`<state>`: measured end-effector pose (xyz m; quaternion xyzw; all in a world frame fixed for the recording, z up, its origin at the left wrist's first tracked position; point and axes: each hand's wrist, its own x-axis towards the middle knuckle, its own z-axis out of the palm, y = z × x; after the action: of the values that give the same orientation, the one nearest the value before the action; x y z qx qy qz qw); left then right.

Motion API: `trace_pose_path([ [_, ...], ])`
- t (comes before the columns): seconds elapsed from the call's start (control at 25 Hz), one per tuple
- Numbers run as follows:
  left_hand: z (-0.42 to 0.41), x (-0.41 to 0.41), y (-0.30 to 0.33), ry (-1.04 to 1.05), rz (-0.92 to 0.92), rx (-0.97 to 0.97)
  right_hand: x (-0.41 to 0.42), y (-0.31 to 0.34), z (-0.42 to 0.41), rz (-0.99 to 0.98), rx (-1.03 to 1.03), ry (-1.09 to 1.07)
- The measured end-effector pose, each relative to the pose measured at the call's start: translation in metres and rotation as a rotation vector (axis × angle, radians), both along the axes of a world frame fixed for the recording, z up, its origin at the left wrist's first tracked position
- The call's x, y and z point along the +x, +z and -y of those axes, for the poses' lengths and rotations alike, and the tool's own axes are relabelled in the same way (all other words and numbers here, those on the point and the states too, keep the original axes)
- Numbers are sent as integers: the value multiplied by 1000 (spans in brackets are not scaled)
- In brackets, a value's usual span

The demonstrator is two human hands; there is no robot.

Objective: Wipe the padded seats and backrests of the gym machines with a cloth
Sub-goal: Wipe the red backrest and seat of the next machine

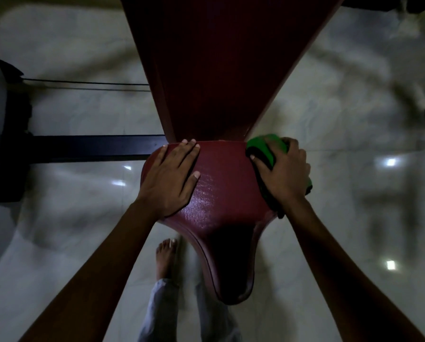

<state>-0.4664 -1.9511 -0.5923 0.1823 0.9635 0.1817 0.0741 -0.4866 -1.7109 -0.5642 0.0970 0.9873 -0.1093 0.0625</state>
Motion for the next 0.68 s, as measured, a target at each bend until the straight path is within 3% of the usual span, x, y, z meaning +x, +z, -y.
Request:
trace_pose_path([
  [0.24,2,2,-2,7,5,14,87,22,38,-133,-10,260],
  [0.36,4,2,-3,9,3,13,70,22,33,-61,36,410],
  [0.52,4,2,-5,20,1,35,32,17,43,62,104,328],
  [0.68,6,1,-4,29,7,80,83,38,60,-59,87,551],
])
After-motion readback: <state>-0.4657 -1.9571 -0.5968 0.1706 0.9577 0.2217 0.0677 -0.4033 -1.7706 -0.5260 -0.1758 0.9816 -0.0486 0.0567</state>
